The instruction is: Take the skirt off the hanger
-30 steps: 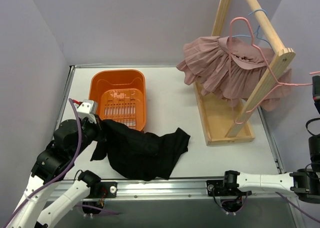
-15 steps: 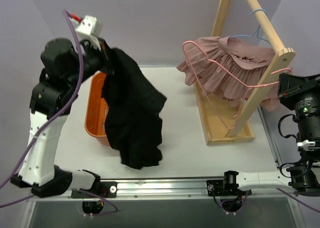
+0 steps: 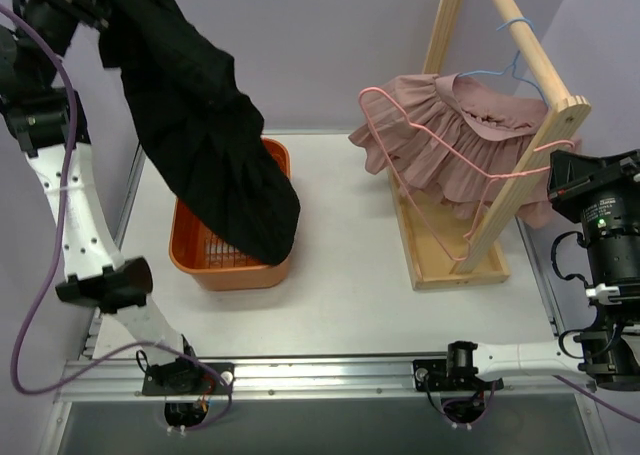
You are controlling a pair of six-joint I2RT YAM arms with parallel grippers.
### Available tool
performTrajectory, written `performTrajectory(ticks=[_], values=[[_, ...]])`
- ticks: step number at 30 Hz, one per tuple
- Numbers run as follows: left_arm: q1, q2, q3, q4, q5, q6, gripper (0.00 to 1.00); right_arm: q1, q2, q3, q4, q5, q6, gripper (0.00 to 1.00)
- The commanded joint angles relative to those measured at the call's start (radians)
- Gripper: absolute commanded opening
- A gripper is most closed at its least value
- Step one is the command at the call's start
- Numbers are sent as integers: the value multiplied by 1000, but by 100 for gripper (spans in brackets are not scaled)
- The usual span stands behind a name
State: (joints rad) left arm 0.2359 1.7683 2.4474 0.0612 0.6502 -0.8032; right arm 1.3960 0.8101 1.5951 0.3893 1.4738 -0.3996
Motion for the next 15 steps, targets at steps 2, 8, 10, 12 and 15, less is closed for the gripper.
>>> performTrajectory(ticks=[2, 8, 10, 12, 15], values=[[37, 126, 253, 331, 42, -210, 2, 12, 23, -3, 28, 49, 24, 0], [19, 102, 71, 471, 91, -275, 2, 18, 58, 15, 99, 48, -65, 0], [19, 103, 97, 441, 115, -283, 2, 18, 61, 25, 94, 49, -64, 0], [16, 100, 90, 439, 156, -312, 2, 18, 55, 22, 79, 52, -44, 0], [-6, 74, 9, 494, 235, -378, 2, 18, 47, 14, 46, 48, 1, 0]])
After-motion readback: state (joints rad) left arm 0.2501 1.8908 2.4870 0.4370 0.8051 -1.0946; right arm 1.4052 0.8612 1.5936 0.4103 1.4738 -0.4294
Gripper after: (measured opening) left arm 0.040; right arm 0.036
